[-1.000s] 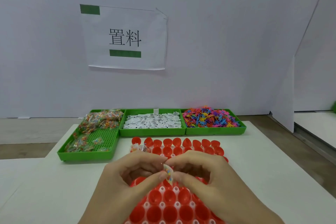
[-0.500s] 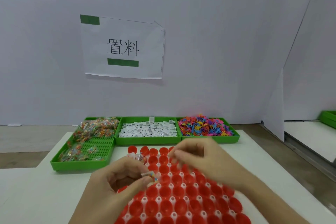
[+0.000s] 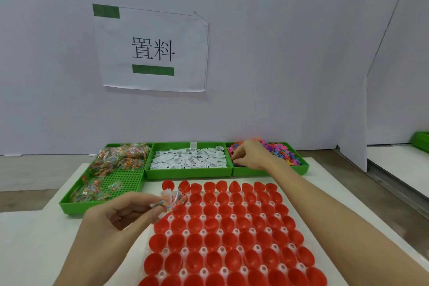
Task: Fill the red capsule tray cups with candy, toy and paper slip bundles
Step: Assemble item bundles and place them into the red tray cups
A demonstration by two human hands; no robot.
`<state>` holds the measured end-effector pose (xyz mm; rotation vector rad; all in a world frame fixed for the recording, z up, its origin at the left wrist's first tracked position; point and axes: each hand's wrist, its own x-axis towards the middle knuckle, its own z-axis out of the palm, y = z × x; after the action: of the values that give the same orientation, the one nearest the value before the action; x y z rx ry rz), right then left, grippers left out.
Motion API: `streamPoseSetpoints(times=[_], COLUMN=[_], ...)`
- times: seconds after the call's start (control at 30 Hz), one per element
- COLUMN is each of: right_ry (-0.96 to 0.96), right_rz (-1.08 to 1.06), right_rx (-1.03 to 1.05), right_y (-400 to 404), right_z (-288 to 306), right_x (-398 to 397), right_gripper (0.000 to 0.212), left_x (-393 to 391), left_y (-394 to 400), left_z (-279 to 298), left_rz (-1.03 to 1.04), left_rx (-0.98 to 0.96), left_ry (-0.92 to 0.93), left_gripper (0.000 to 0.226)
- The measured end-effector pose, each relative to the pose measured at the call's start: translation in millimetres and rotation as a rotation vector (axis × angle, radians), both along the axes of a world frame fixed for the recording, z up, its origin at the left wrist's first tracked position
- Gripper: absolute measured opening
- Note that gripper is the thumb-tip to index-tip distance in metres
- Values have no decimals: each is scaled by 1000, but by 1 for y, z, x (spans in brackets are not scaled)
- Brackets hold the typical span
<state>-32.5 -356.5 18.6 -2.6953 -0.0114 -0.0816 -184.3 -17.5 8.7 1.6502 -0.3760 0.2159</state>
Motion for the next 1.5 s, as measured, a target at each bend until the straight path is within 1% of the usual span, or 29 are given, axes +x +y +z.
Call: streamPoseSetpoints(times=[0.13,0.27,0.37,0.47,0.53,0.63,0.73,0.83,0.97,1.03,1.1,1.23,1.3,1.5], right_ry=[57,-22,-58,-102,-126,-135,-125,-101,-56,-49,-66,-197,-236,-138], right_rz=[-29,-88,-141,-199,-214,-179,-99,32,237,302,354,365,362,392], right_rx=[-54,-79,-3,167,372,652,779,797,803,776,706,490,449,573], right_y=[2,6,7,-1,-6,-5,3,17,49,64,77,95,99,100], right_z=[-3,-13,-21,-20,-14,0,13,18,16,17,19,13,11,12], right_x=[11,14,13,5,-7,-35,-75,-122,-168,-180,-185,-189,-190,-187], right_gripper=[23,15,13,11,11,13,13,12,17,15,11,7,8,13], left_x=[4,5,5,5,3,-1,-6,-12,-20,-22,-24,-26,-25,-21], left_y=[3,4,3,3,3,0,-4,-10,-20,-23,-24,-23,-21,-18], left_z=[-3,-6,-8,-10,-9,-7,-4,-2,-2,-2,-2,-3,-3,-5], left_rz=[11,2,2,-1,-3,-10,-37,-73,-109,-132,-151,-148,-135,-158], left_rx=[-13,-13,-8,10,9,-10,-20,-36,-11,16,59,122,118,87], left_ry=[-14,-15,-7,-3,2,21,23,42,50,44,31,-5,-5,38], left_gripper=[24,23,23,22,21,21,27,28,22,18,16,15,15,15])
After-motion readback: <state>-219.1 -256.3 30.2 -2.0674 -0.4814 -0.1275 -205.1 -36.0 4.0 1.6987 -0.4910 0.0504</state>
